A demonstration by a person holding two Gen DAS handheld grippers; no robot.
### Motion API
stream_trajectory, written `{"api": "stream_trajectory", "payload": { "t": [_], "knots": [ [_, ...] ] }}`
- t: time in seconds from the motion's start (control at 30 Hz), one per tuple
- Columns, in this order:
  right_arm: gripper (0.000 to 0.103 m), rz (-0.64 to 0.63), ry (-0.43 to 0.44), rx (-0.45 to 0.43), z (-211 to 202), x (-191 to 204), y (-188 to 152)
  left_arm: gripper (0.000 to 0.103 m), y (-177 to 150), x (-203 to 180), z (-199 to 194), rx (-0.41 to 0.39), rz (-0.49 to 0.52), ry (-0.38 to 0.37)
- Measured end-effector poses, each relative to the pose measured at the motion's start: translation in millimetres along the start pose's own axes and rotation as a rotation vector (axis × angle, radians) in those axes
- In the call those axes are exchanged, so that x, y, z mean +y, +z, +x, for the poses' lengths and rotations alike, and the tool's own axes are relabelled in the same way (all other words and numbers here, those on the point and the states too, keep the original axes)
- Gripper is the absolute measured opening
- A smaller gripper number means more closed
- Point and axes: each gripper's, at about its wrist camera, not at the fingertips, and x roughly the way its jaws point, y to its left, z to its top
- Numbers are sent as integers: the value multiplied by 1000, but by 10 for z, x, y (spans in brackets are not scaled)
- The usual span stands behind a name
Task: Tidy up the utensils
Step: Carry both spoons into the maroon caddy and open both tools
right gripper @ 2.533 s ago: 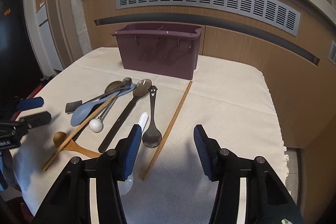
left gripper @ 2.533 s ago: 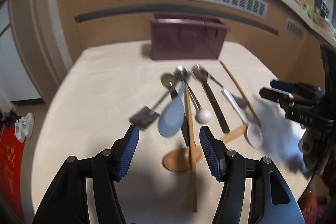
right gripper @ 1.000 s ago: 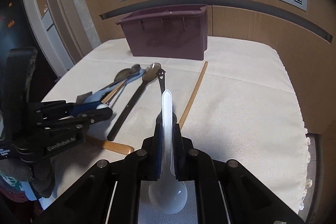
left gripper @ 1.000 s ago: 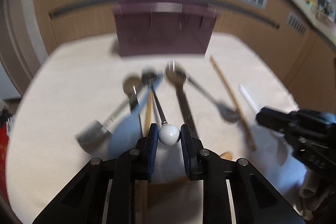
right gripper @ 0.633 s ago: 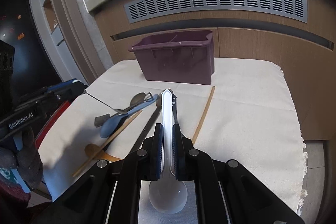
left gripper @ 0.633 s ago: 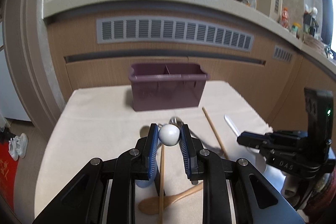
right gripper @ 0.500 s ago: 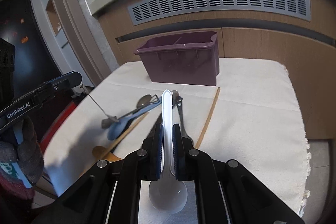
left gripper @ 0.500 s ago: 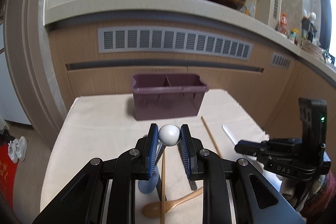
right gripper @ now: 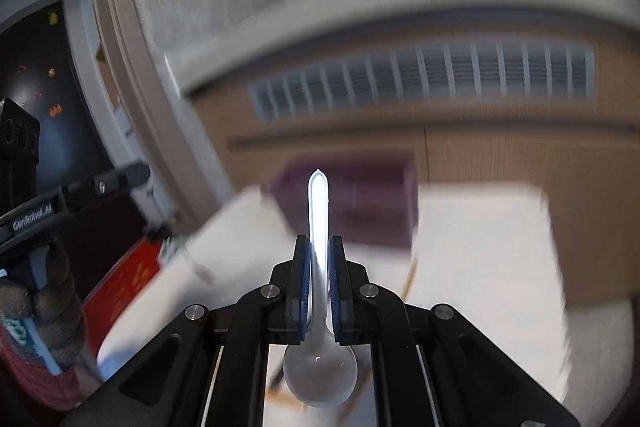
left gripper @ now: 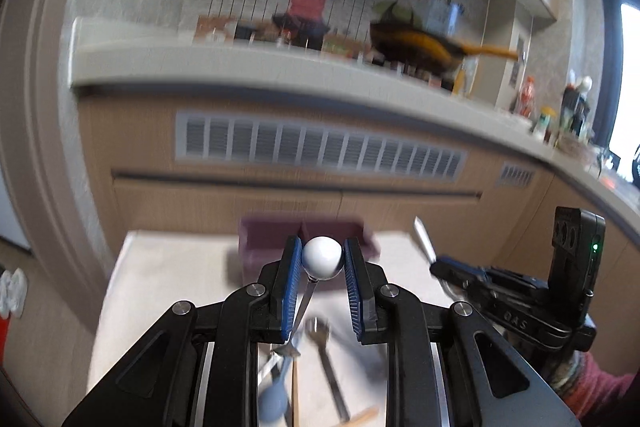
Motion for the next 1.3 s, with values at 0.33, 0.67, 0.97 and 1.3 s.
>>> {"api": "stream_trajectory", "payload": {
  "t": [0.33, 0.67, 0.97, 1.3],
  "knots": [
    [8, -42, -26, -194, 833, -107, 706, 22, 764, 323, 747, -50, -62, -80],
    [8, -24, -74, -102, 1698, -388, 421, 22, 409, 694, 1648, 94, -137, -82],
    [20, -72, -146, -40, 1282, -415, 179, 48, 209, 654, 1582, 94, -116, -26],
    [29, -219, 76, 320, 712, 88, -431, 60, -255, 584, 708, 68, -23, 137]
  ]
}}
